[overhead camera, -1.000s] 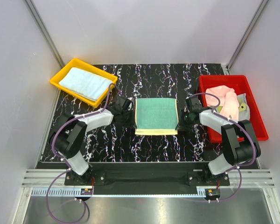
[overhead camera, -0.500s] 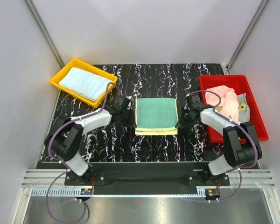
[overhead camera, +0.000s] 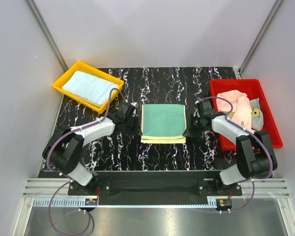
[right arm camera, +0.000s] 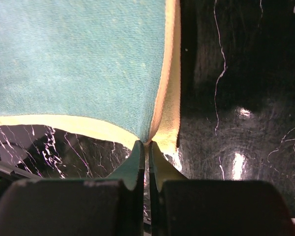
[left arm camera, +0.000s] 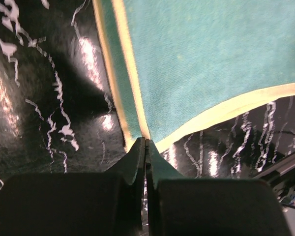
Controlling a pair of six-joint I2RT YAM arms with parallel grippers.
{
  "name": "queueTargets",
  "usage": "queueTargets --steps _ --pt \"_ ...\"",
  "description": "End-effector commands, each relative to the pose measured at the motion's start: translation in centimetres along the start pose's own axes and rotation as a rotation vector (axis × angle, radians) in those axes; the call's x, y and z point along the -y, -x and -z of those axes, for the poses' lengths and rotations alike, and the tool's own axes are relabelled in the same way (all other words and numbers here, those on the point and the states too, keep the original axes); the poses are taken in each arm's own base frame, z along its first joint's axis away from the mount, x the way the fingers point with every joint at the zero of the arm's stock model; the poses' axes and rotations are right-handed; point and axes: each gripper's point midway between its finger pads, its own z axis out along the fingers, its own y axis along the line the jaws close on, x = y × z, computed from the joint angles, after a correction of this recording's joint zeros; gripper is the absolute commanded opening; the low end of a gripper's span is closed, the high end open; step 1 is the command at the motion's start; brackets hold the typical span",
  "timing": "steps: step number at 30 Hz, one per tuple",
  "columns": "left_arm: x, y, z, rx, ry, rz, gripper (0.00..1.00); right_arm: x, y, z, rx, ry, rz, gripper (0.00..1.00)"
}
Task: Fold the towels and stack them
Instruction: Fold the towel
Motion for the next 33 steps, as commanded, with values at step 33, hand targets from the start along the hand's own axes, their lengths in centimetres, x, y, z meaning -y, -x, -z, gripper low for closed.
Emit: queueTargets --steps 33 --pt "-0.8 -5.0 0.4 -0.041 -0.104 -0.003 0.00 -0.7 -2.9 -0.2 -0.070 0.068 -0.004 0.03"
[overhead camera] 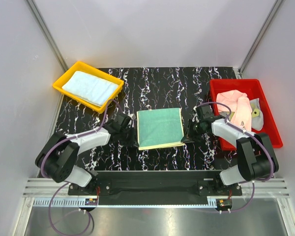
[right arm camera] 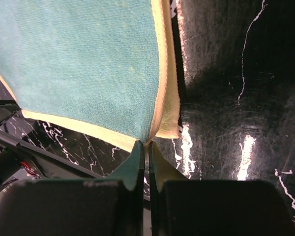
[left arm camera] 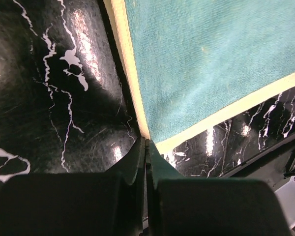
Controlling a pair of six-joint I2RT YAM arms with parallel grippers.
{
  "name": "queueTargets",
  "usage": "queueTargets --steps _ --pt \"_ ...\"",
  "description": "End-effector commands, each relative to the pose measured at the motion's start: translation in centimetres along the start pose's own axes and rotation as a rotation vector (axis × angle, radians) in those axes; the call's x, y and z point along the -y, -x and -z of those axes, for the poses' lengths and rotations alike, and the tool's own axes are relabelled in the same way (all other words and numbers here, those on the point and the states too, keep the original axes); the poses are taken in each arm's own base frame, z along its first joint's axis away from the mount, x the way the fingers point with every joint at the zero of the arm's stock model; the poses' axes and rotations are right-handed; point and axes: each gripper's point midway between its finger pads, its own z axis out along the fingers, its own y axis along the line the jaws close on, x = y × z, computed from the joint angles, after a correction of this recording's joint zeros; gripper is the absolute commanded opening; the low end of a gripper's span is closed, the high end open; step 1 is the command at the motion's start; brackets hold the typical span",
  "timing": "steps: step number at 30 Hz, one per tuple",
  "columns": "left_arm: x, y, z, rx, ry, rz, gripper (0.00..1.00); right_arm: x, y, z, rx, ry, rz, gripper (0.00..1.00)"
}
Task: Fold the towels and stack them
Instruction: Fold the towel
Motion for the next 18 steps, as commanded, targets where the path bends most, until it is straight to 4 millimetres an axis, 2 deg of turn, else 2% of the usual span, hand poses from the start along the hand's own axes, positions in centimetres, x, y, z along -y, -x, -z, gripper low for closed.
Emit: queueTargets --steps 1,9,14,18 --pt "1.7 1.2 -0.7 0.040 -0.080 -0.020 0.00 0.0 1.1 -0.6 0.040 -0.011 0.018 0.03" --pt "1.6 1.1 -0.5 0.046 -0.079 -0.031 0.00 1.7 1.1 -0.7 0.061 -0.095 0.021 0.00" --pt "2.3 1.4 -0.2 0.060 -0.114 -0.035 0.00 1.7 1.1 -0.7 0.063 -0.093 0.023 0.00" --pt "2.8 2.0 0.3 0.085 -0.120 -0.039 0.00 1.4 1.7 0.2 0.090 -0.104 0.029 0.00"
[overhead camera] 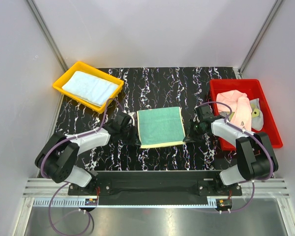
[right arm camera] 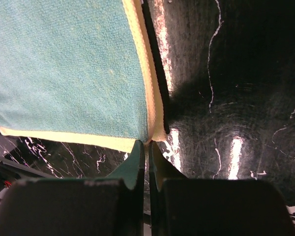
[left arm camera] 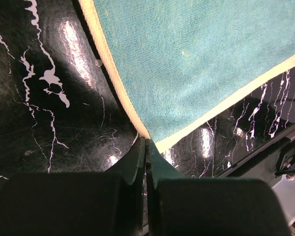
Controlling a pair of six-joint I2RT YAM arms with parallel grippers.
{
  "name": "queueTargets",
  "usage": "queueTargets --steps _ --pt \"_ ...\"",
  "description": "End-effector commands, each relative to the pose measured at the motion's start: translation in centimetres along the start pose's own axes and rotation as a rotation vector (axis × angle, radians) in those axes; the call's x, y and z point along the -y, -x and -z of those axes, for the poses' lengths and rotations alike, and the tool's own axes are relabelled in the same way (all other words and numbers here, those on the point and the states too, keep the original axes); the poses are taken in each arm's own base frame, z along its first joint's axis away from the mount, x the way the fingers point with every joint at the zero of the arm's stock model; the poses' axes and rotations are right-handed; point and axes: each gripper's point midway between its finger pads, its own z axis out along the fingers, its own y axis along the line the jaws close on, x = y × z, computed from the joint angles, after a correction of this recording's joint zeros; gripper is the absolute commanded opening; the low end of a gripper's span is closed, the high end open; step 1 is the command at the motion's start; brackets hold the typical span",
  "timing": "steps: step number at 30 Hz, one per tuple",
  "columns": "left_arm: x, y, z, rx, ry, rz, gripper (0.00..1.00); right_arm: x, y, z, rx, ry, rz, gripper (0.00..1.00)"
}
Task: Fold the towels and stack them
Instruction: Fold the towel
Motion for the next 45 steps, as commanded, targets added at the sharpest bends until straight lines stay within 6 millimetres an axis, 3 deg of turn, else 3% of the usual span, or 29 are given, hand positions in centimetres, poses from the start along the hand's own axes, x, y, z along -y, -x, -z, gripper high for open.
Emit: queueTargets --steps 1,4,7,8,12,16,17,21,22,24,25,27,31,34,36,37,38,40,44,45 --pt "1.5 1.3 0.7 0.057 -0.052 -0.017 0.00 -0.1 1.1 1.0 0.057 -0.028 0.022 0.01" --pt "0.7 0.4 0.3 0.019 -0.017 -0.007 0.00 0.7 0.3 0.7 0.033 -0.053 0.010 0.17" --pt "0.1 0.3 0.7 0.039 0.007 -0.007 0.16 0.9 -0.4 0.7 0.032 -0.047 -0.014 0.29" --pt "-0.2 0.7 0.9 0.060 0.030 -0.005 0.30 0.8 -0.4 0.8 0.038 -0.045 -0.022 0.32" --pt "0.1 2.9 2.4 0.108 0.095 -0.053 0.41 0.1 0.3 2.2 0.060 -0.042 -0.015 0.43" --pt "0.6 7.2 3.9 0.185 0.144 -0.106 0.43 -1.3 2.0 3.6 0.102 -0.023 0.008 0.33" --pt "1.9 8.6 4.2 0.205 0.098 -0.122 0.43 -1.5 2.2 3.6 0.103 -0.017 0.012 0.28" --pt "3.2 12.3 3.2 0.209 -0.013 -0.166 0.42 -2.3 2.5 2.0 0.068 0.038 0.019 0.24" --pt "2.3 12.6 2.0 0.180 -0.010 -0.154 0.42 -2.2 2.2 1.4 0.053 0.040 0.019 0.24" --pt "3.1 14.2 1.5 0.185 -0.053 -0.171 0.41 -1.7 1.8 0.2 0.027 0.035 0.007 0.22" --pt "2.0 14.4 0.2 0.161 -0.037 -0.147 0.41 -1.2 1.4 -0.3 0.013 0.023 0.001 0.21" --pt "1.6 14.8 -0.7 0.148 -0.049 -0.125 0.40 -0.2 1.0 -1.1 0.004 -0.012 -0.010 0.21" --pt "0.7 16.0 -2.3 0.126 -0.058 -0.088 0.38 0.0 0.6 -1.0 -0.002 -0.020 -0.011 0.22" --pt "1.0 16.8 -1.6 0.125 -0.045 -0.115 0.39 -1.6 2.3 0.8 0.039 0.016 0.030 0.30" --pt "1.0 18.7 -0.6 0.172 -0.001 -0.169 0.41 -2.7 3.5 2.0 0.059 0.038 0.092 0.35" --pt "0.6 19.0 -0.3 0.174 0.023 -0.179 0.42 -3.9 5.4 2.8 0.100 0.055 0.122 0.36" --pt "0.7 20.1 0.1 0.193 0.035 -0.212 0.42 -4.3 6.0 2.6 0.092 0.065 0.165 0.35" --pt "0.9 20.2 -0.2 0.168 0.010 -0.223 0.41 -6.5 8.7 3.2 0.128 0.107 0.209 0.33" --pt "3.2 19.5 -1.0 0.127 -0.133 -0.238 0.42 -8.8 11.9 1.7 0.111 0.167 0.274 0.29" --pt "3.1 19.3 -1.3 0.121 -0.143 -0.221 0.42 -8.4 12.1 0.0 0.071 0.160 0.267 0.27"
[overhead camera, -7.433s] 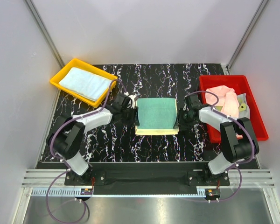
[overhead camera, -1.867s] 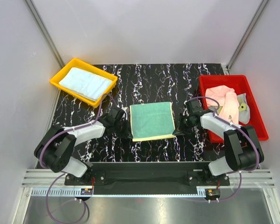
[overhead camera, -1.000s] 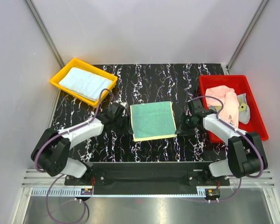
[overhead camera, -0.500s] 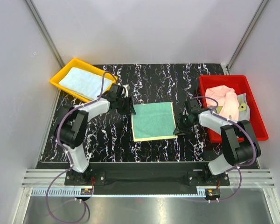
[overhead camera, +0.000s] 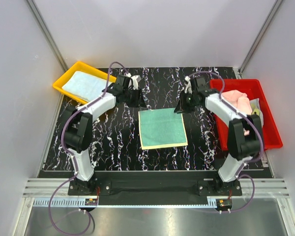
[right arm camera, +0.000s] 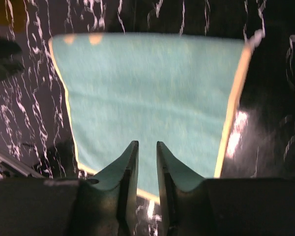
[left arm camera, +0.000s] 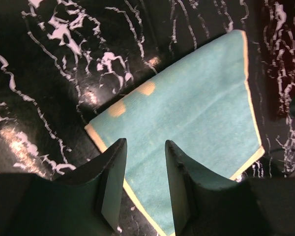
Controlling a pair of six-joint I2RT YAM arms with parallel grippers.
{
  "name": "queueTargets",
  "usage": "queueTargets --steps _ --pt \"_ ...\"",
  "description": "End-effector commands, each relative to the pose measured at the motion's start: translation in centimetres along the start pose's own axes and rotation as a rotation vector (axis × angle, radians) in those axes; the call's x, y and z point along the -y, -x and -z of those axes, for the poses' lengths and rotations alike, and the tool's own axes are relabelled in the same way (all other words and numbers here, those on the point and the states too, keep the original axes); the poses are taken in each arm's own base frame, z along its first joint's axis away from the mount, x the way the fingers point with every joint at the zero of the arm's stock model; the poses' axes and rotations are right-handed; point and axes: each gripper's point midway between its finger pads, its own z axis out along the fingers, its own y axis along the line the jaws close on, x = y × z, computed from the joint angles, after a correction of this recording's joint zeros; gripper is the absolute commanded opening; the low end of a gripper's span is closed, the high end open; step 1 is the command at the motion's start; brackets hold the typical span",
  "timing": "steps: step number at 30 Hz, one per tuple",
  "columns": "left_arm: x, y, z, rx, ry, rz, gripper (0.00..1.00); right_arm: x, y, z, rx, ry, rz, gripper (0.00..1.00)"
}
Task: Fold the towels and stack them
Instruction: Fold the towel
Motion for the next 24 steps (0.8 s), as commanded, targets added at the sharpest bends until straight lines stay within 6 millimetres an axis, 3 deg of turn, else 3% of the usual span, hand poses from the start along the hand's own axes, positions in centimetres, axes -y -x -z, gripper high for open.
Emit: queueTargets --steps 1,5,9,12,15,18,24 --pt "0.8 -0.7 -1.3 -0.034 -0.100 -0.006 0.42 -0.4 1.8 -2.7 -0.050 0.052 0.068 0.27" --pt "-1.3 -1.9 -3.3 -0.080 -0.042 0.041 0.41 1.4 2.7 -7.0 -0.101 0.031 0.063 0.22" --pt "-4.2 -2.2 -4.2 -0.070 0.064 0.053 0.41 4.3 3.7 -9.3 -0.059 -0.058 0.055 0.18" --pt "-6.4 -2.6 -5.2 -0.095 0.134 0.066 0.41 6.3 2.9 -10.5 -0.071 -0.112 0.025 0.18" --pt "-7.3 -2.6 -5.3 -0.115 0.178 0.058 0.41 6.8 1.3 -10.9 -0.091 -0.117 -0.014 0.19" --pt "-7.8 -2.6 -5.4 -0.121 0.197 0.050 0.41 6.5 1.1 -10.0 -0.068 -0.108 -0.024 0.19" --pt "-7.3 -2.2 -5.6 -0.125 0.170 0.053 0.42 5.0 3.8 -8.4 -0.026 -0.093 -0.018 0.19"
